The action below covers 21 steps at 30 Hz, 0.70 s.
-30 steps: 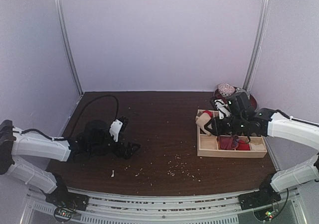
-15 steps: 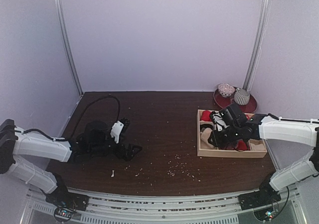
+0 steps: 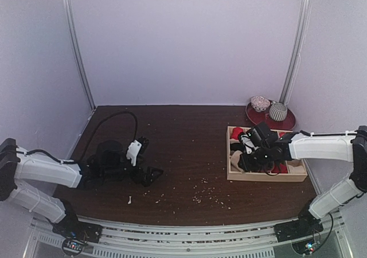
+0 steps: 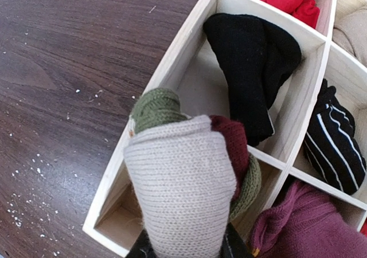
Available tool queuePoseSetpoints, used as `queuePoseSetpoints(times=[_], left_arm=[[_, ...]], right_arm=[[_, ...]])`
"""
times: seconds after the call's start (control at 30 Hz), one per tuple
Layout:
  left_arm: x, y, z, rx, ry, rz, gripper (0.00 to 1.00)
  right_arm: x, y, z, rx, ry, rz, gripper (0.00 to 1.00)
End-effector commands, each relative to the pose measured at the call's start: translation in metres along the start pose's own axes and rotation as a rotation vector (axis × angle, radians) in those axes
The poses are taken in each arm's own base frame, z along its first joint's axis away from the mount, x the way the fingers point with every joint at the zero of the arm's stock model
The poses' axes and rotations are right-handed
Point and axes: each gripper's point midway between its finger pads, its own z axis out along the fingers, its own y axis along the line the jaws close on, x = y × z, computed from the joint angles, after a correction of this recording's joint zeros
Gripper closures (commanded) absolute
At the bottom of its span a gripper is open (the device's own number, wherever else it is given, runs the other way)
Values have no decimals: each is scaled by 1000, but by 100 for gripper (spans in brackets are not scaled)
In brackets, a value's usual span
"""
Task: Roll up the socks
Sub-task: Place the sock in the storage box.
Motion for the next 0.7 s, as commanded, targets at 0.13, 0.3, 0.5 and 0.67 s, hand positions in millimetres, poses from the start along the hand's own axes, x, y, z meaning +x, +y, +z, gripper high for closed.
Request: queuePoseSetpoints(times=[0.13, 0.3, 0.5, 0.67], left_arm=[[-10, -4, -4, 26, -53, 15, 2], [-13, -4, -7, 23, -62, 18, 2], [-13, -4, -11, 24, -71, 18, 2], [-13, -4, -10, 22, -74, 17, 2]], right_arm=[[27, -15, 21, 91, 178, -77, 100], [40, -16, 28, 92, 196, -3, 100], [64, -26, 40, 158, 277, -1, 100], [82, -30, 53, 218, 341, -15, 96]])
